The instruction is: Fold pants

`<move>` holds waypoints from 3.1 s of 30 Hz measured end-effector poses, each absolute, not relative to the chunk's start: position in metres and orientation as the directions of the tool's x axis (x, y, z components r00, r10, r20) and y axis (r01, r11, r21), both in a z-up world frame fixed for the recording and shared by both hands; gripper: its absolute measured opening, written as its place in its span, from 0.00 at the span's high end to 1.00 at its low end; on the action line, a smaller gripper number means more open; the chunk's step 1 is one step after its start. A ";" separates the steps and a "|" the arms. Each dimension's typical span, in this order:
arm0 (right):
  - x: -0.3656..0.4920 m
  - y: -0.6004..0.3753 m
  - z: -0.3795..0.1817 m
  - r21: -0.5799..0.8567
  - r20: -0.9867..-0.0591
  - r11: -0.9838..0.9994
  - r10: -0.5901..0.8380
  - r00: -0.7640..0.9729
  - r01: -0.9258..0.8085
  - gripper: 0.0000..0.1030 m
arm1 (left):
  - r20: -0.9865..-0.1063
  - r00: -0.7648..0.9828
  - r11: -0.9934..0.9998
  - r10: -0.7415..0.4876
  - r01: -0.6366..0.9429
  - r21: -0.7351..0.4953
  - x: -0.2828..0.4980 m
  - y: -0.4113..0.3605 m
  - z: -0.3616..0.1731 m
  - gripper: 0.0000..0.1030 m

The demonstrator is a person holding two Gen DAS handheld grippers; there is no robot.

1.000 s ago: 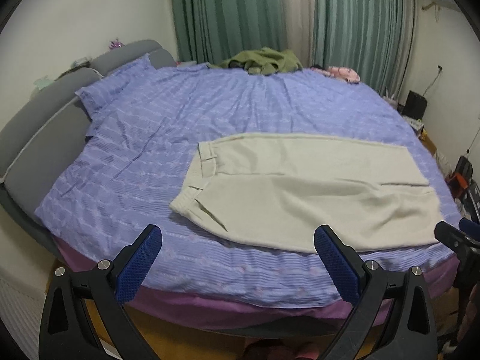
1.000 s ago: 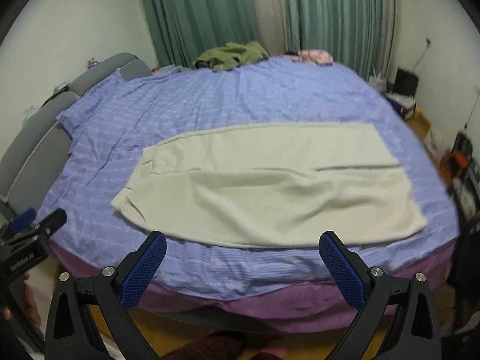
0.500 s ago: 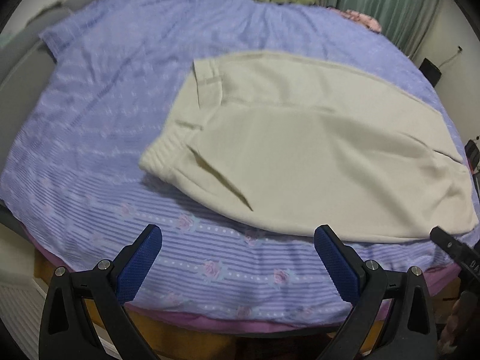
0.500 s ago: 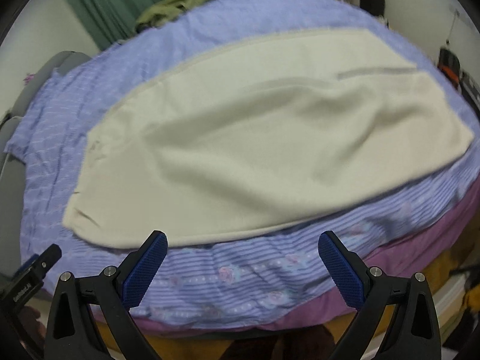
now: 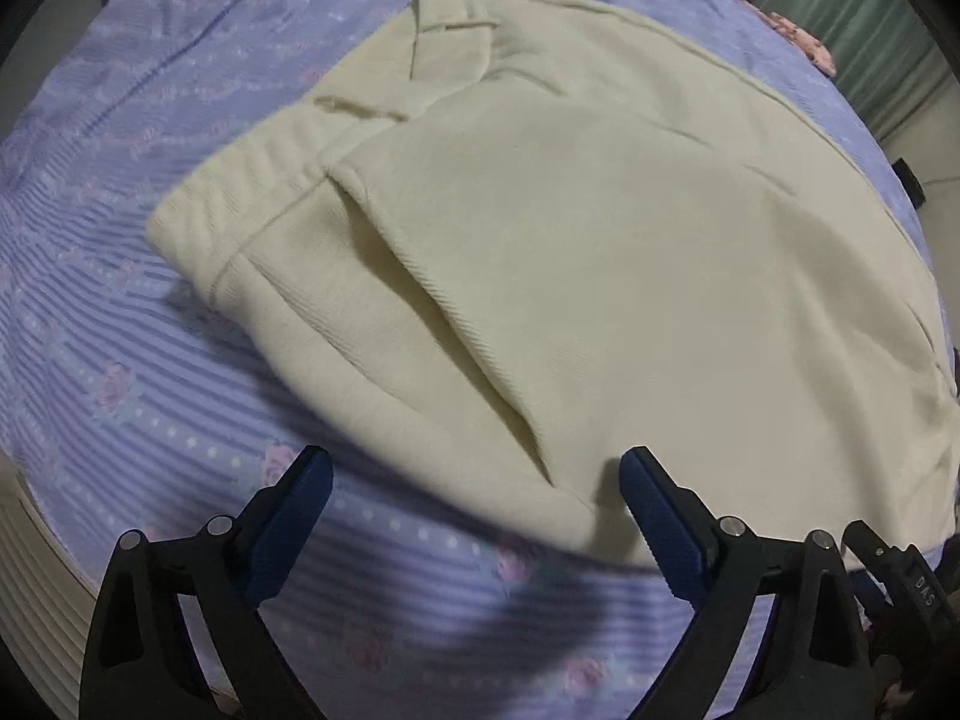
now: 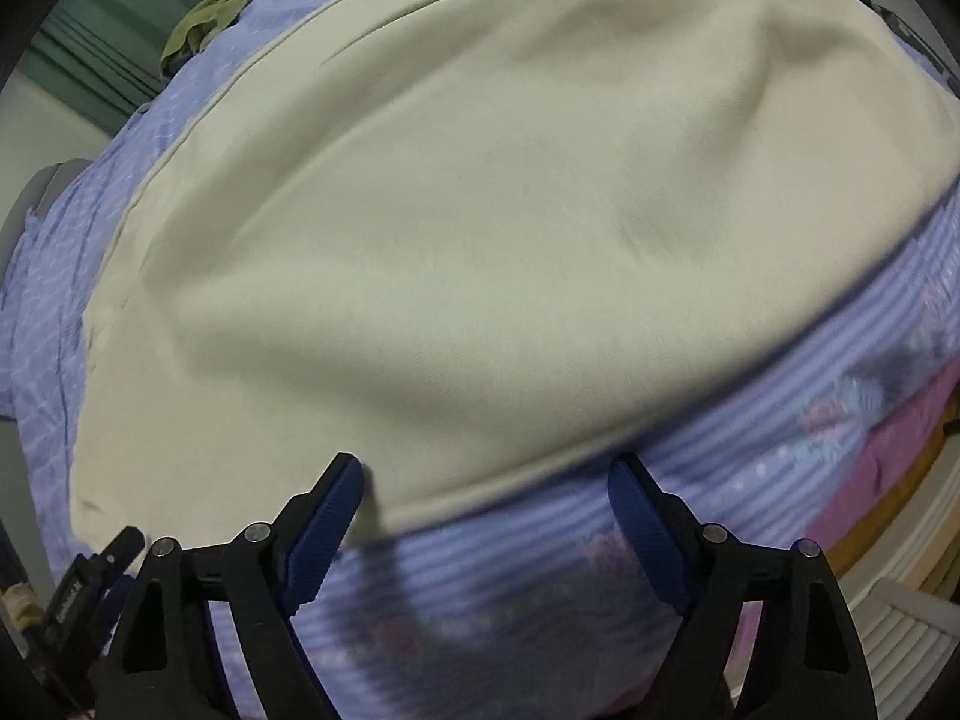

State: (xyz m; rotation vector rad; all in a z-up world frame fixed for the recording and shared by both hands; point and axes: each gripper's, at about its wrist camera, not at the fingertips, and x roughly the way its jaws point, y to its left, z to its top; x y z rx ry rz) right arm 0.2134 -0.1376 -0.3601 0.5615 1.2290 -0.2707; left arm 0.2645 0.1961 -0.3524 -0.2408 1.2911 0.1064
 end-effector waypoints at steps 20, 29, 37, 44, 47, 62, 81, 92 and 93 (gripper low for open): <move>0.232 -0.143 -0.238 0.271 -0.897 0.930 0.150 0.416 0.247 0.87 | -0.915 0.388 0.973 -0.111 -0.143 -0.179 0.259 0.182 -0.248 0.91; 0.288 -0.156 -0.177 0.293 -0.819 0.936 0.140 0.557 0.196 0.88 | -0.819 0.561 0.955 -0.118 -0.160 -0.248 0.322 0.179 -0.191 0.92; 0.406 -0.171 -0.168 0.337 -0.755 0.920 0.138 0.641 0.199 0.88 | -0.757 0.648 0.963 -0.085 -0.143 -0.230 0.421 0.165 -0.182 0.92; 0.504 -0.160 -0.206 0.273 -0.788 0.950 0.129 0.602 0.154 0.88 | -0.798 0.599 0.964 -0.061 -0.172 -0.203 0.516 0.169 -0.223 0.92; 0.540 -0.155 -0.230 0.234 -0.816 0.961 0.113 0.567 0.145 0.88 | -0.826 0.562 0.975 -0.041 -0.157 -0.155 0.547 0.167 -0.246 0.92; 0.595 -0.143 -0.268 0.206 -0.864 0.976 0.147 0.482 0.073 0.38 | -0.826 0.556 0.988 0.091 -0.151 0.006 0.581 0.153 -0.263 0.28; 0.373 -0.150 -0.073 0.130 -0.735 0.991 0.084 0.673 0.019 0.26 | -0.739 0.640 0.971 -0.210 0.225 -0.082 0.389 0.083 -0.085 0.10; 0.252 -0.239 -0.053 0.044 -0.753 0.988 -0.064 0.655 0.147 0.25 | -0.733 0.592 0.905 -0.334 0.420 -0.073 0.293 -0.036 -0.064 0.09; 0.244 -0.253 -0.057 0.033 -0.756 0.987 -0.080 0.650 0.159 0.25 | -0.735 0.592 0.905 -0.331 0.420 -0.070 0.289 -0.046 -0.067 0.09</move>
